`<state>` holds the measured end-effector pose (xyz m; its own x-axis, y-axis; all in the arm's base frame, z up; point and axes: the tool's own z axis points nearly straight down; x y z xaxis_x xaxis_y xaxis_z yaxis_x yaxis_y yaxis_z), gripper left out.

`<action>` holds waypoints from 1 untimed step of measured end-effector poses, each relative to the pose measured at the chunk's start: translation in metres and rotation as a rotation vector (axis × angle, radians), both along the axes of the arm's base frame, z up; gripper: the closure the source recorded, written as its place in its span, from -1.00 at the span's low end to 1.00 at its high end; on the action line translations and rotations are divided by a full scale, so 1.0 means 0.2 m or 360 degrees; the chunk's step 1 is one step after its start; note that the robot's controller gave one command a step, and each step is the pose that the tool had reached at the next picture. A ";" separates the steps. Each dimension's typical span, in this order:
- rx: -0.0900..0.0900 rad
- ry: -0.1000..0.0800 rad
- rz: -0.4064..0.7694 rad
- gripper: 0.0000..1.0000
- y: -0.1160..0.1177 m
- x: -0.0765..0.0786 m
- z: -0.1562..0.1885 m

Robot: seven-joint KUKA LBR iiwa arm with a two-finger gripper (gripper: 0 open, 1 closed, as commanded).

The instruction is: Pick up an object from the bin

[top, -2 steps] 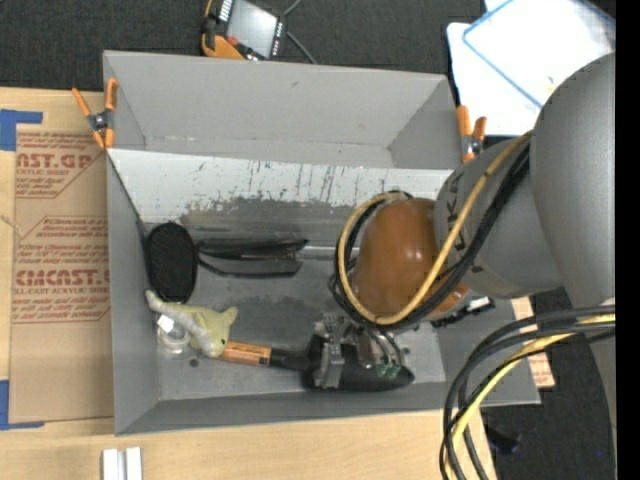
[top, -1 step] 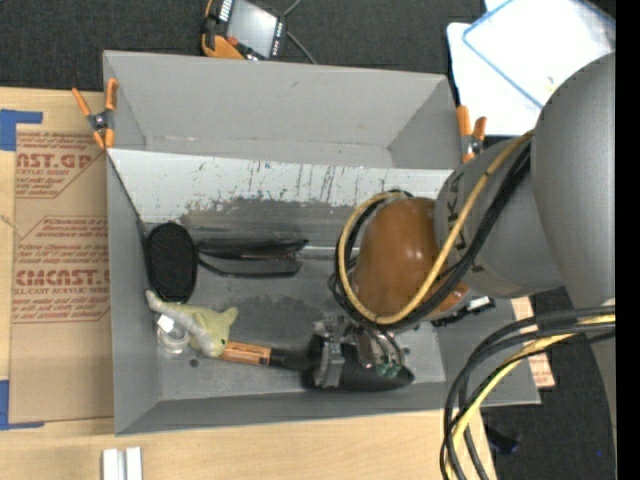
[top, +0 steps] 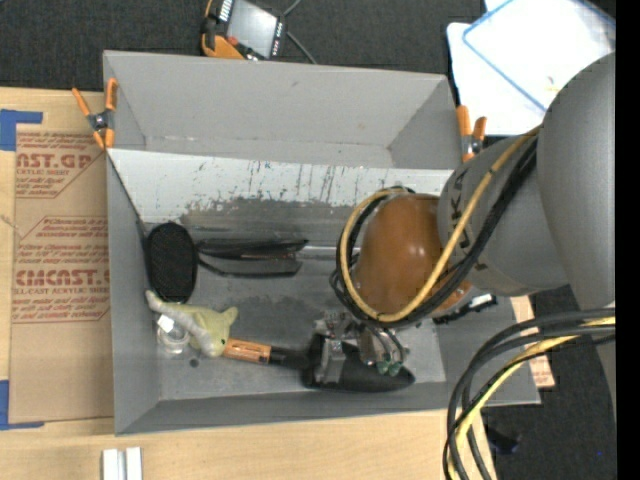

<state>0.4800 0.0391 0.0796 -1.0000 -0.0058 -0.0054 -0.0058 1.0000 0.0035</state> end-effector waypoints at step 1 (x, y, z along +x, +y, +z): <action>0.0000 0.0002 0.0000 1.00 0.00 0.00 0.09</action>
Offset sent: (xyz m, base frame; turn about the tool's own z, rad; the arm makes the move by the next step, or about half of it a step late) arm -0.0005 -0.0001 0.0268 0.0000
